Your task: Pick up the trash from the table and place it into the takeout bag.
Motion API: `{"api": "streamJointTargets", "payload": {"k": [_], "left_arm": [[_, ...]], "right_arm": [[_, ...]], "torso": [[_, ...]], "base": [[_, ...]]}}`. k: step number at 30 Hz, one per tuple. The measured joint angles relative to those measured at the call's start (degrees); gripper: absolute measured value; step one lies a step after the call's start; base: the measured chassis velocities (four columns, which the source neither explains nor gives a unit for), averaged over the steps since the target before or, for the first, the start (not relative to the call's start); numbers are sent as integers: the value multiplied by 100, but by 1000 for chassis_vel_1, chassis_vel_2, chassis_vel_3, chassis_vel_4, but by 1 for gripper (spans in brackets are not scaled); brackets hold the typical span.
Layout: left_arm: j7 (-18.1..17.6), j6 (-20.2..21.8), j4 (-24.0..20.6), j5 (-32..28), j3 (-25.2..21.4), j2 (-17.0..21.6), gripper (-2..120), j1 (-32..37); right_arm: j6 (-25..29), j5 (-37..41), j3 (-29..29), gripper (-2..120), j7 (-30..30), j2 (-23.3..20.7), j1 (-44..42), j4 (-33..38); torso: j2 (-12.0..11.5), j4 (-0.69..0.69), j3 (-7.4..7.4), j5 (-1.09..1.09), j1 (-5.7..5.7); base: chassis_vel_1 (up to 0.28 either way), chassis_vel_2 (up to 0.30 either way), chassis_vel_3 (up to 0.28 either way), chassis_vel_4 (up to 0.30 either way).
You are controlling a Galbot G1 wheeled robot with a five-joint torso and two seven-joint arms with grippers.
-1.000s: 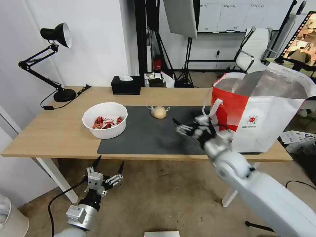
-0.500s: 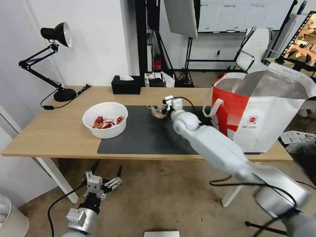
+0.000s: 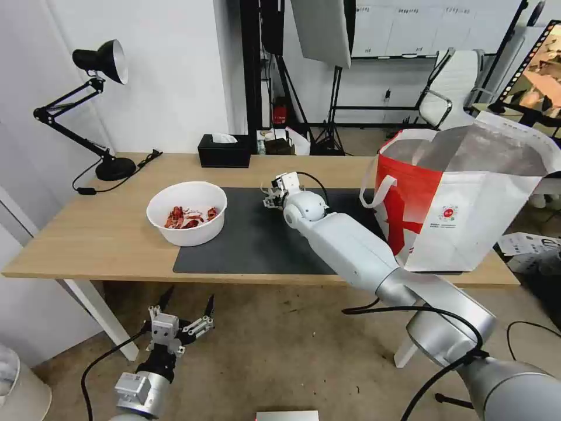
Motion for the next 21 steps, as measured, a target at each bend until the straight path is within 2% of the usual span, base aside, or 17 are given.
{"api": "streamJointTargets", "payload": {"k": [4, 6, 8, 10, 11, 14, 15, 18, 19, 21], "left_arm": [[-2, -24, -16, -19, -44, 16, 100, 33], [-3, -91, -20, -29, -70, 18, 100, 70], [-3, -106, -27, -30, -73, 18, 100, 87], [-3, -133, -42, -30, -74, 8, 100, 118], [-3, -133, -42, -30, -74, 8, 100, 118], [-2, -142, -74, -27, -69, -6, 100, 132], [-2, -142, -74, -27, -69, -6, 100, 132], [-2, -145, -105, -19, -63, -14, 100, 144], [-2, -145, -105, -19, -63, -14, 100, 144], [-2, -147, -126, -7, -54, -22, 100, 157]], "right_arm": [[-49, 1, 10, 98, -73, -1, -30, -13], [-92, 16, 38, 88, -82, -1, -50, -3], [-102, 26, 54, 85, -76, -1, -60, 9], [-126, 117, 59, 72, -10, -29, -86, 100], [-126, 117, 59, 72, -10, -29, -86, 100], [-160, 327, 54, 57, 182, -107, -135, 283], [-160, 327, 54, 57, 182, -107, -135, 283], [-190, 585, 54, 42, 374, -294, -240, 630], [-190, 585, 54, 42, 374, -294, -240, 630], [-190, 741, 39, 34, 494, -476, -316, 889]], "torso": [[0, 0, 0, 0, 0], [1, 1, 0, 1, 0], [1, 0, 0, 0, -1], [0, 1, 0, 1, 0], [0, 1, 0, 1, 0], [1, 1, 0, 1, 0], [1, 1, 0, 1, 0], [1, 1, 0, 1, 0], [1, 1, 0, 1, 0], [0, 0, 0, 1, 0]], "base": [[0, 0, 0, 0], [0, 0, 0, 0], [0, 0, 0, 0], [0, 0, 0, 0], [0, 0, 0, 0], [0, 0, 0, 0], [0, 0, 0, 0], [0, 0, 0, 0], [0, 0, 0, 0], [0, 0, 0, 0]]}}
